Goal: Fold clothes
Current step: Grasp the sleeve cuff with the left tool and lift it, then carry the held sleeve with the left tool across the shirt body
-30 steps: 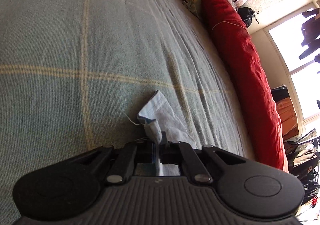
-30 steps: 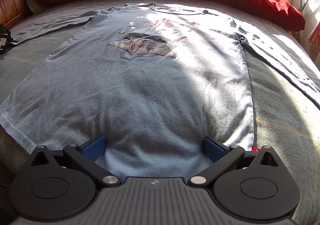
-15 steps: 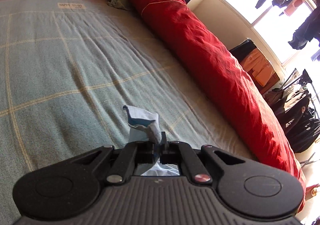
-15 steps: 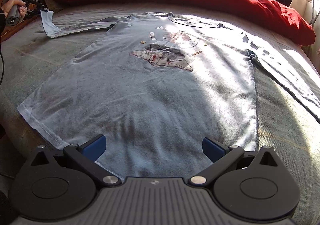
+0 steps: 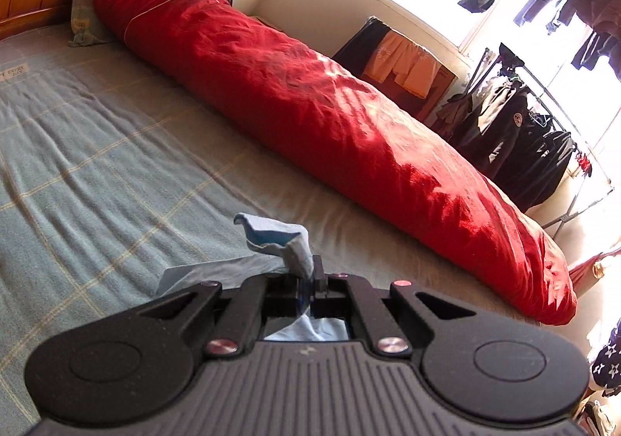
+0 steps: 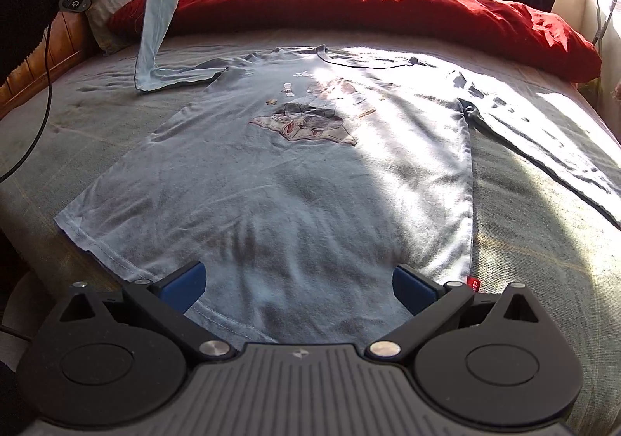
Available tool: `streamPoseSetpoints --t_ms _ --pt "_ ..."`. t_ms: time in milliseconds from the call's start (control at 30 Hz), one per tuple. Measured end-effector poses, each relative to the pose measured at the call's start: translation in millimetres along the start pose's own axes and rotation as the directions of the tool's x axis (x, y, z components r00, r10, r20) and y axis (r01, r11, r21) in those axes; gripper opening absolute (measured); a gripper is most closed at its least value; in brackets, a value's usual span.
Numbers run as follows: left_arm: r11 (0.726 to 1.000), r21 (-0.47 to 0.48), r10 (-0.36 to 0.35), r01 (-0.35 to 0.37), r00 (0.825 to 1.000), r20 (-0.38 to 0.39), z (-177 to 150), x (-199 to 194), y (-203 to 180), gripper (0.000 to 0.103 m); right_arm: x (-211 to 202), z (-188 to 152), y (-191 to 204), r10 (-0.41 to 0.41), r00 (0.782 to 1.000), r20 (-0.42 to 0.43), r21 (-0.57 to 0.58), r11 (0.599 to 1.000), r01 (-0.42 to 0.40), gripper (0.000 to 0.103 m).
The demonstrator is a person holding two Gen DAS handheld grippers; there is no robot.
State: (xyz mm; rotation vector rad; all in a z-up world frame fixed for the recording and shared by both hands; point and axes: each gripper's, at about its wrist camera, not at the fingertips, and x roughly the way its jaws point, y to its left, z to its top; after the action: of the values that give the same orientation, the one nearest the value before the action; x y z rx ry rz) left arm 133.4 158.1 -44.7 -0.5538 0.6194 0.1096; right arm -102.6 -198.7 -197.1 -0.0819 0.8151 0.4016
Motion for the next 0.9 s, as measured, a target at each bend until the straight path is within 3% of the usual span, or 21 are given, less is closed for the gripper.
streamPoseSetpoints --t_ms 467,900 --pt "0.972 0.191 -0.124 0.137 0.989 -0.078 -46 8 -127 0.001 -5 -10 -10 0.04 0.999 0.021 0.055 0.998 -0.041 0.103" --pt "0.929 0.253 -0.221 0.27 0.953 -0.206 -103 7 -181 0.001 -9 -17 -21 0.037 0.999 0.03 0.095 0.995 -0.04 0.103"
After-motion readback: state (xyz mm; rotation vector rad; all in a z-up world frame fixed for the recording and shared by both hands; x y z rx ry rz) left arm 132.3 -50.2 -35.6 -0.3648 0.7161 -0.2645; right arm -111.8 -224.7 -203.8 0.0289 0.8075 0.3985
